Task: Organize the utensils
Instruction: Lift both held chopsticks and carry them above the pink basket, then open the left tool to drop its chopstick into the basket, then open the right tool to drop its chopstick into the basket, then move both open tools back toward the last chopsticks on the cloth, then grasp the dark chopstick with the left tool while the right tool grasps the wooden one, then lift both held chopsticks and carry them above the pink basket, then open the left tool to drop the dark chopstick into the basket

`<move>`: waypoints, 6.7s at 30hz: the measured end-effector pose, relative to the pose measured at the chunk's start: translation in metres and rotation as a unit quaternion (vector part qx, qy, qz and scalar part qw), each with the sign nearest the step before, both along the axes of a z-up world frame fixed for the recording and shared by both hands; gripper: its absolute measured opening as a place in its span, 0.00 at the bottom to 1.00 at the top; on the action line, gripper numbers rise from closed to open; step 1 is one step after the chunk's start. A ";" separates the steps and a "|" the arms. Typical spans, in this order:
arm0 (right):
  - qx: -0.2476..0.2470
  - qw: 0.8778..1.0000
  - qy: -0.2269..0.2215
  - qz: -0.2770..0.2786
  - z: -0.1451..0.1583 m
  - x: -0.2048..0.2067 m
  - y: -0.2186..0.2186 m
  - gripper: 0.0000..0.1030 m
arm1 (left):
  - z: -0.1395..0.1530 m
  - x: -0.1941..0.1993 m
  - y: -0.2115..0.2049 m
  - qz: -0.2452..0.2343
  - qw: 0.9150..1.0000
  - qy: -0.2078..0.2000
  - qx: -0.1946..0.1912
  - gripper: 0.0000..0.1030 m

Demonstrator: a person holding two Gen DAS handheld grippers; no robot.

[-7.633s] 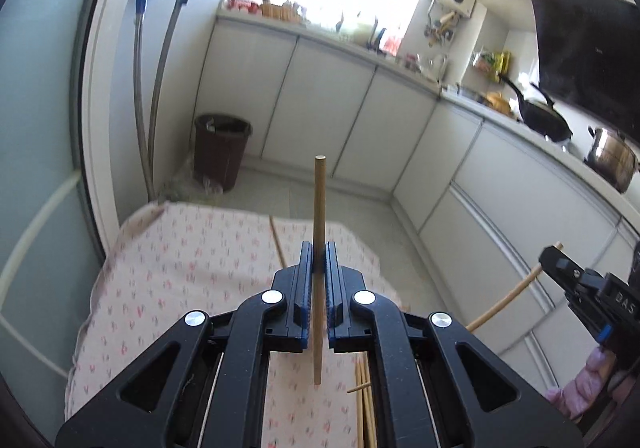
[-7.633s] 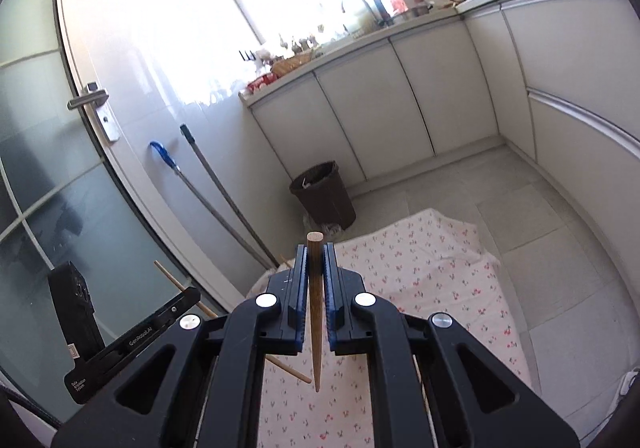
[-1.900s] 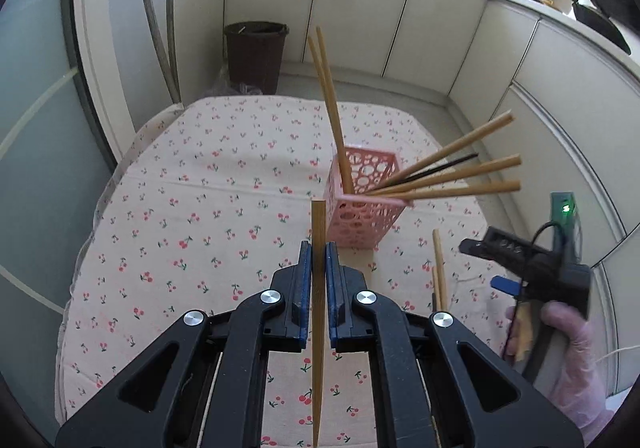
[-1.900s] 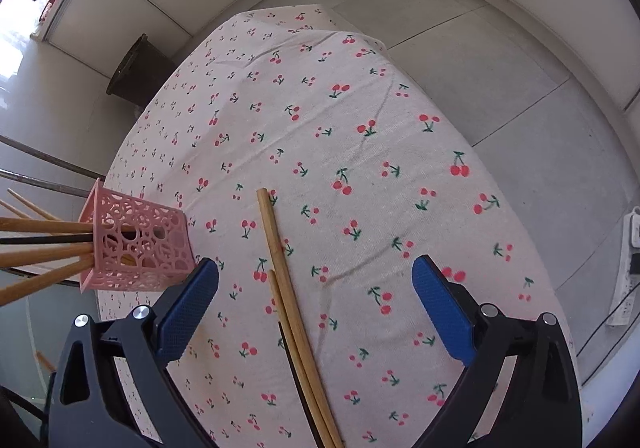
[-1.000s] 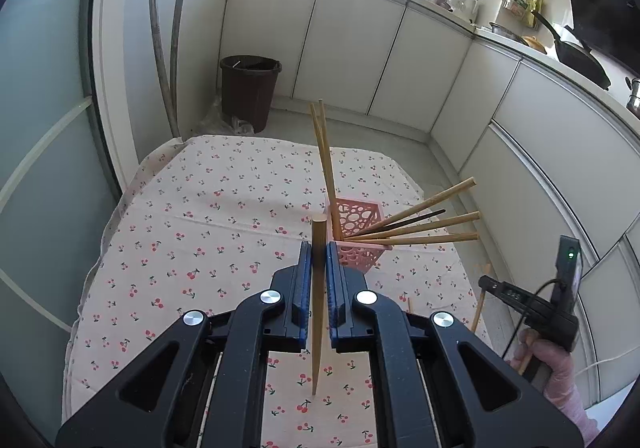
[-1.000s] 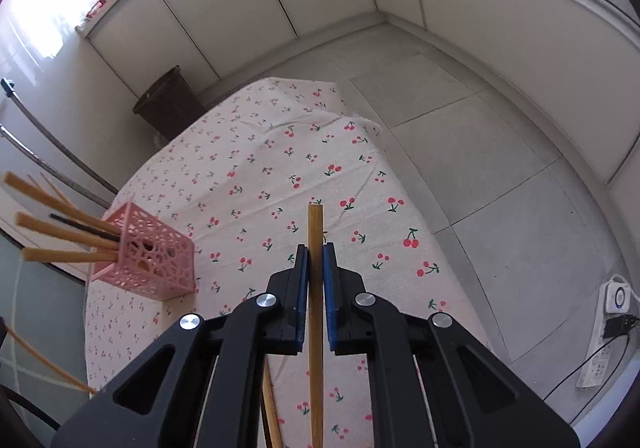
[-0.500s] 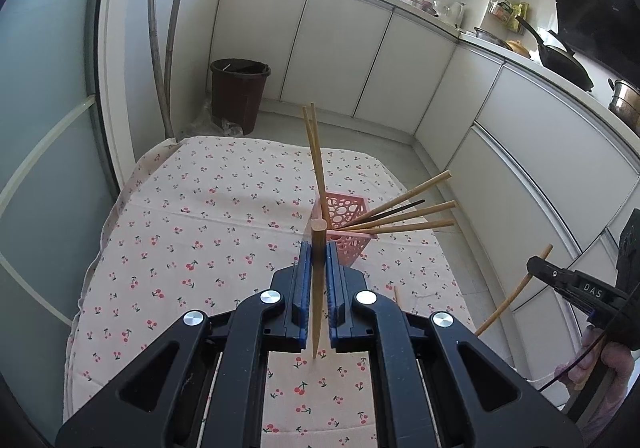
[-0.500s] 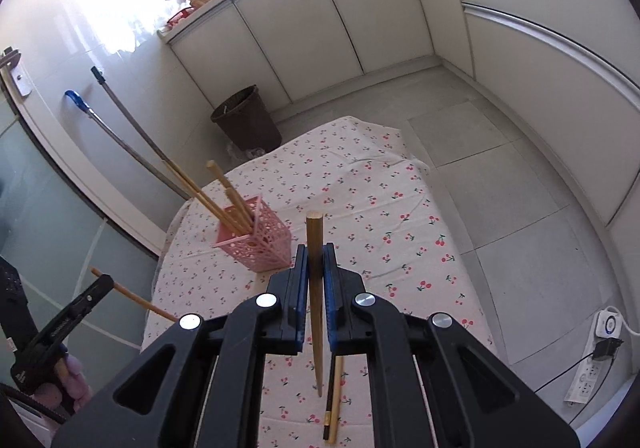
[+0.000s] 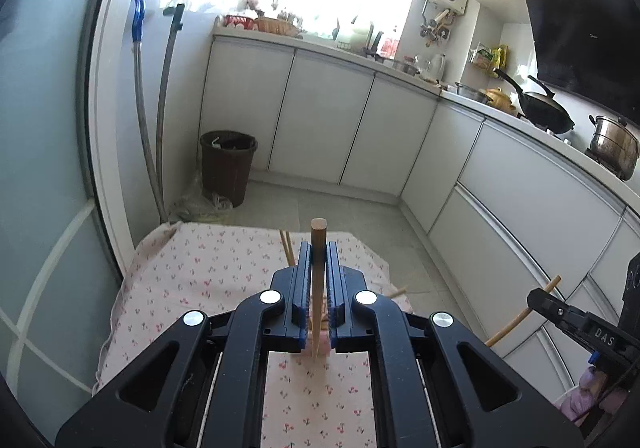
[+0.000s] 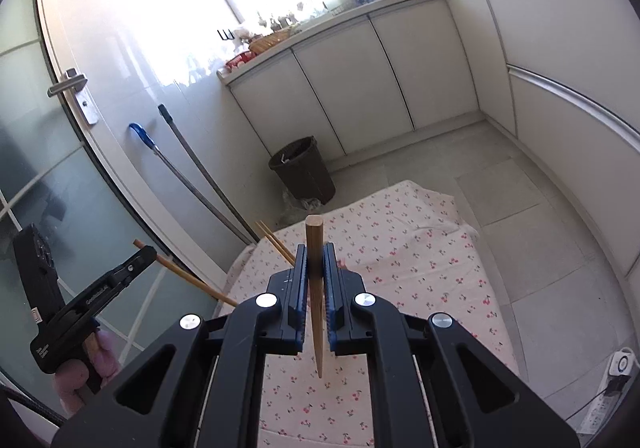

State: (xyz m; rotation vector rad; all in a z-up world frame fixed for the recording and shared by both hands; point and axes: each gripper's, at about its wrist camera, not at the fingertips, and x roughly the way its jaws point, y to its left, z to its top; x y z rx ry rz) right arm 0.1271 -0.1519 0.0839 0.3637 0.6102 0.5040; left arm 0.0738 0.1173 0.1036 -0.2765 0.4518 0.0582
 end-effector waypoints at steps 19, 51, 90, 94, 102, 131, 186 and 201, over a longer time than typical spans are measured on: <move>0.018 0.998 -0.050 -0.024 0.035 0.041 0.027 0.07 | -0.038 0.041 0.027 0.041 0.997 0.016 -0.068 0.15; -0.042 0.995 -0.091 -0.023 0.013 0.044 0.105 0.50 | -0.030 0.005 0.043 0.065 0.996 0.039 -0.047 0.35; 0.114 0.949 0.224 -0.190 -0.104 -0.004 -0.160 0.91 | -0.272 0.070 -0.133 -0.092 0.916 0.389 0.020 0.62; 0.128 0.946 0.231 -0.188 -0.108 -0.002 -0.165 0.91 | -0.282 0.077 -0.133 -0.082 0.912 0.401 0.008 0.61; 0.141 0.941 0.244 -0.185 -0.115 0.000 -0.172 0.91 | -0.282 0.081 -0.135 -0.076 0.911 0.404 0.003 0.61; -0.059 0.943 0.307 -0.110 -0.208 0.071 -0.052 0.91 | -0.245 0.054 -0.099 -0.097 0.944 0.315 0.036 0.04; 0.003 0.993 -0.120 0.012 0.056 -0.013 0.063 0.06 | -0.014 0.016 -0.004 -0.029 0.999 0.028 0.032 0.04; 0.042 0.992 -0.111 -0.043 0.054 0.042 0.033 0.06 | -0.066 0.079 -0.005 -0.010 0.998 0.062 -0.002 0.21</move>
